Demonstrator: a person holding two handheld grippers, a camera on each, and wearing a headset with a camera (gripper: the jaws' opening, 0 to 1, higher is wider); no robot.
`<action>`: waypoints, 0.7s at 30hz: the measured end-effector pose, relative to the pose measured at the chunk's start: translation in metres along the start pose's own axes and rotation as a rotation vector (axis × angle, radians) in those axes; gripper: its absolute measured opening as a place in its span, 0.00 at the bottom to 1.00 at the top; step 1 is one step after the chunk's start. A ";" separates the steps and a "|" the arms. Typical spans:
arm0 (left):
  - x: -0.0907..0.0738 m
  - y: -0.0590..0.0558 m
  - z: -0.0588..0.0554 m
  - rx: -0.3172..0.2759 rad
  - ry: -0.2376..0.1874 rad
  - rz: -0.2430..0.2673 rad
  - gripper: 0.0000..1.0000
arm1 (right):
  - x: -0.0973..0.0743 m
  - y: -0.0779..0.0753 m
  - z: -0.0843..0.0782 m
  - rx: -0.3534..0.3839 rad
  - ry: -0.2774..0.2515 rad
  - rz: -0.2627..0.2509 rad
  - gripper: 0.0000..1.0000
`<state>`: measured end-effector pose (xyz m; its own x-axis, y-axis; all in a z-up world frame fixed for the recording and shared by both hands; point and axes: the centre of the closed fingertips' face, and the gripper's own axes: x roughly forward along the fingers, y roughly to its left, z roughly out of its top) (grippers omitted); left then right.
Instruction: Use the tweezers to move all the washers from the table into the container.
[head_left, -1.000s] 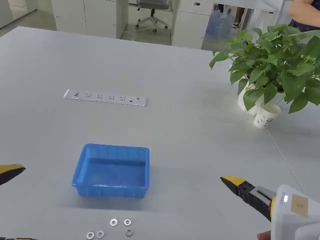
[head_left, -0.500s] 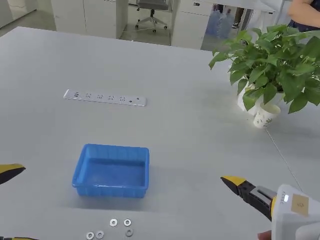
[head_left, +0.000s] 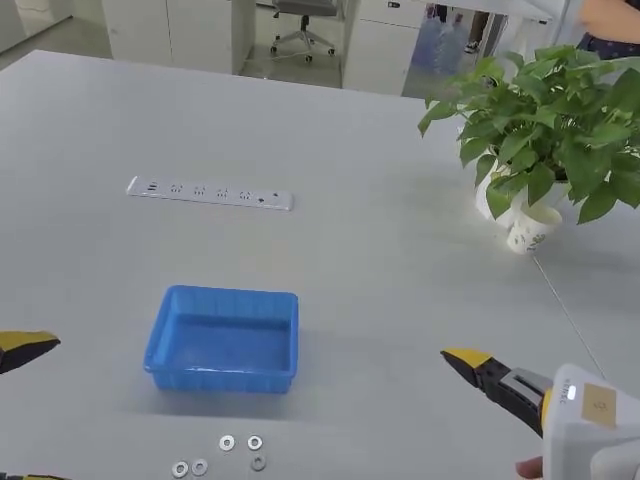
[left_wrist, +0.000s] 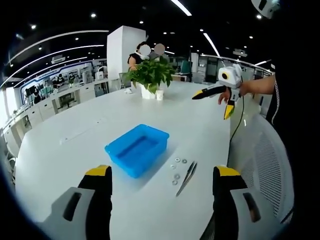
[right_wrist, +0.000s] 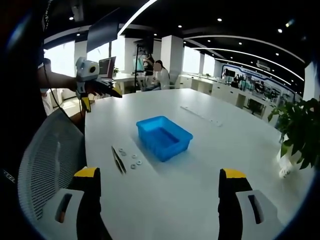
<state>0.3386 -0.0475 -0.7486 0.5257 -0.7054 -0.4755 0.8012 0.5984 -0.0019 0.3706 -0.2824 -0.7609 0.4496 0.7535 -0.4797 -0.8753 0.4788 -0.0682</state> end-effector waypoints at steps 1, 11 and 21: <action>0.001 -0.001 -0.001 0.003 0.004 -0.008 0.85 | 0.000 0.000 0.000 -0.002 -0.002 0.002 0.98; 0.012 -0.014 -0.016 0.076 0.076 -0.108 0.67 | 0.003 0.003 -0.001 -0.023 0.009 0.022 0.96; 0.022 -0.019 -0.040 0.158 0.180 -0.185 0.55 | 0.010 0.009 -0.004 -0.043 0.031 0.053 0.95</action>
<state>0.3239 -0.0589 -0.7946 0.3189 -0.7096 -0.6283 0.9206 0.3896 0.0272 0.3671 -0.2722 -0.7701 0.3971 0.7626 -0.5107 -0.9049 0.4183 -0.0790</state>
